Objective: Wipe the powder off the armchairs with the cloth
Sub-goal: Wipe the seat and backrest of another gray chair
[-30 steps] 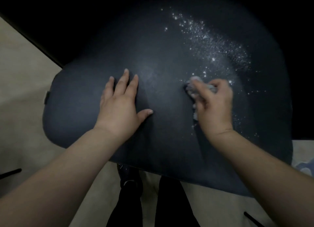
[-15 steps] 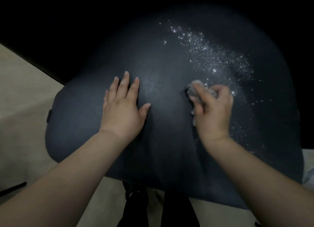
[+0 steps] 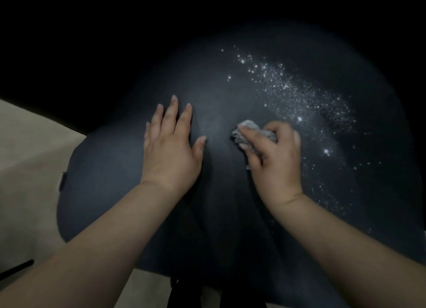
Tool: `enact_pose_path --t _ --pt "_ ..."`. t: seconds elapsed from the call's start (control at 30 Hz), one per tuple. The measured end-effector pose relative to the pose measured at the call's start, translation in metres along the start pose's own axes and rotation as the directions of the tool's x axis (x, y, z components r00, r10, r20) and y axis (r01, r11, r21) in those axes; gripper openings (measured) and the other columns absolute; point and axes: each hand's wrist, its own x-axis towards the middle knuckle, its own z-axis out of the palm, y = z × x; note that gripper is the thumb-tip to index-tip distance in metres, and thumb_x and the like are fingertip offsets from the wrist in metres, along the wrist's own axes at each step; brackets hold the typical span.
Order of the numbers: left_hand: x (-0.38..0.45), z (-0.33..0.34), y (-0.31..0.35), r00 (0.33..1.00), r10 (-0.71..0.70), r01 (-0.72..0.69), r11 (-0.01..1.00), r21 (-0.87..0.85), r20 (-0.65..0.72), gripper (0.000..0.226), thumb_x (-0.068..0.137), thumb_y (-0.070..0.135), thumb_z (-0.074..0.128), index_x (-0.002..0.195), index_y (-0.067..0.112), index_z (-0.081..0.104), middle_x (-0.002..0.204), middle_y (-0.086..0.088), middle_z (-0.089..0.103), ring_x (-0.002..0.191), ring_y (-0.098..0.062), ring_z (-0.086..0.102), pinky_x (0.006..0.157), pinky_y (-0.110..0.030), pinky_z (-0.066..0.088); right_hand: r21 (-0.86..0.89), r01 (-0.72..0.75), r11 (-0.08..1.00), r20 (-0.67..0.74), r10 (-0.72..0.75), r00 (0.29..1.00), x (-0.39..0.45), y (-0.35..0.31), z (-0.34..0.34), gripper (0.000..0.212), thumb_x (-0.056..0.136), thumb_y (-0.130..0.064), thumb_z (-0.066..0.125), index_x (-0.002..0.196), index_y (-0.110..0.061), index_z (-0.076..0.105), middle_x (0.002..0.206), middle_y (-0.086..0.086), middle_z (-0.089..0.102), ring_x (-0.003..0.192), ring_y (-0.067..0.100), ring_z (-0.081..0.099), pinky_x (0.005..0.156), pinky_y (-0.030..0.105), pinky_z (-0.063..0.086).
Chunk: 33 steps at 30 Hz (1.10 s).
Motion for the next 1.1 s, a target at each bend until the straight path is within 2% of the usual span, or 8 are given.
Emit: enact_pose_path --t 0.13,0.27,0.33,0.57,0.73,0.93,1.0,1.1 --pt "0.017 0.000 0.006 1.000 0.020 -0.021 1.000 -0.007 -0.014 0.061 0.098 0.039 0.042 0.152 0.027 0.017 0.162 0.005 0.000 0.147 -0.018 -0.007 0.119 -0.040 -0.002 -0.058 0.156 0.986 0.043 -0.154 0.987 0.062 0.018 0.006 0.031 0.084 -0.025 0.062 0.113 -0.026 0.071 0.101 0.011 0.054 0.091 0.028 0.045 0.076 0.030 0.039" --pt "0.041 -0.003 0.008 0.998 0.028 -0.029 0.999 -0.018 -0.056 0.060 0.098 0.038 0.042 0.152 0.026 0.019 0.162 0.004 0.002 0.148 -0.018 -0.006 0.118 -0.039 -0.003 -0.029 -0.063 0.998 -0.103 0.060 0.993 0.074 0.028 0.000 0.031 0.086 -0.024 0.061 0.116 -0.027 0.070 0.104 0.006 0.049 0.096 0.019 0.039 0.084 0.027 0.039" --pt "0.057 -0.002 0.012 0.996 -0.005 0.002 0.999 -0.036 -0.091 0.060 0.098 0.039 0.040 0.152 0.024 0.018 0.162 0.002 0.004 0.148 -0.019 -0.003 0.118 -0.038 -0.003 -0.008 -0.093 0.996 -0.082 0.092 0.992 0.053 0.018 0.000 0.034 0.084 -0.016 0.067 0.116 -0.028 0.069 0.104 0.000 0.043 0.097 0.012 0.033 0.085 0.021 0.033" --pt "0.071 0.024 0.012 0.986 -0.014 0.039 0.989 0.145 -0.166 0.064 0.095 0.045 0.022 0.152 0.016 0.018 0.161 -0.006 0.011 0.147 -0.027 0.007 0.119 -0.045 0.003 -0.061 0.298 0.953 0.108 -0.290 0.951 0.108 0.018 0.019 0.034 0.084 -0.027 0.056 0.115 -0.027 0.070 0.101 0.011 0.053 0.090 0.025 0.042 0.073 0.030 0.040" --pt "0.075 0.032 0.009 0.981 -0.007 0.041 0.984 0.171 -0.195 0.064 0.095 0.043 0.025 0.152 0.014 0.022 0.160 -0.008 0.015 0.147 -0.028 0.010 0.118 -0.047 0.006 -0.063 -0.030 0.998 -0.049 0.027 0.998 0.110 0.025 0.013 0.036 0.083 -0.017 0.067 0.117 -0.028 0.068 0.105 0.013 0.051 0.093 0.030 0.045 0.077 0.042 0.047" --pt "0.078 0.039 0.007 0.979 -0.009 0.051 0.978 0.202 -0.203 0.066 0.092 0.040 0.028 0.151 0.013 0.023 0.159 -0.009 0.017 0.147 -0.029 0.012 0.118 -0.046 0.005 -0.017 0.262 0.965 0.126 -0.258 0.958 0.123 0.000 0.036 0.033 0.081 -0.023 0.068 0.113 -0.027 0.070 0.099 0.009 0.052 0.086 0.027 0.044 0.068 0.033 0.042" --pt "0.078 0.039 0.007 0.980 -0.014 0.056 0.977 0.207 -0.200 0.066 0.092 0.042 0.026 0.152 0.014 0.022 0.160 -0.008 0.015 0.147 -0.028 0.010 0.118 -0.046 0.004 -0.064 0.215 0.975 0.049 -0.212 0.976 0.157 0.009 0.040 0.034 0.080 -0.019 0.068 0.113 -0.026 0.071 0.100 0.015 0.055 0.086 0.033 0.050 0.068 0.037 0.048" --pt "0.078 0.039 0.008 0.979 -0.010 0.052 0.978 0.202 -0.202 0.065 0.093 0.042 0.027 0.151 0.015 0.022 0.160 -0.008 0.016 0.147 -0.028 0.010 0.118 -0.047 0.005 -0.067 -0.007 0.998 -0.063 0.003 0.998 0.159 0.022 0.030 0.039 0.080 -0.014 0.070 0.117 -0.027 0.068 0.105 0.015 0.053 0.093 0.035 0.049 0.077 0.046 0.049"
